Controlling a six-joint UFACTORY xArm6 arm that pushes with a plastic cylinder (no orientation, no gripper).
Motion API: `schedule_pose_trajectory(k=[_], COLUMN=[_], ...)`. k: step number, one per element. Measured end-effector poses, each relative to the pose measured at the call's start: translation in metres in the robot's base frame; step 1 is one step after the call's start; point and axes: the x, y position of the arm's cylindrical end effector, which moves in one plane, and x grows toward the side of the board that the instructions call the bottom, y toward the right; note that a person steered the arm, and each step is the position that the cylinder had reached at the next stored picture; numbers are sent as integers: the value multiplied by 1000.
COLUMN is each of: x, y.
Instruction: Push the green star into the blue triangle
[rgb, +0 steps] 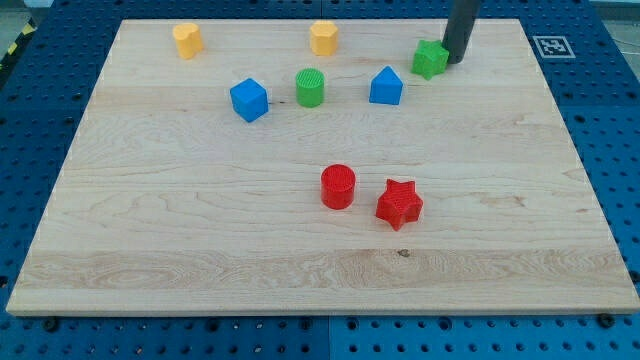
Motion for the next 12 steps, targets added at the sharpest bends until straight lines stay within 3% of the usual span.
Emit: schedule_pose_trajectory(k=[3,5,8,12], x=[-28,27,73,73], y=[-22,-26,-55,-109])
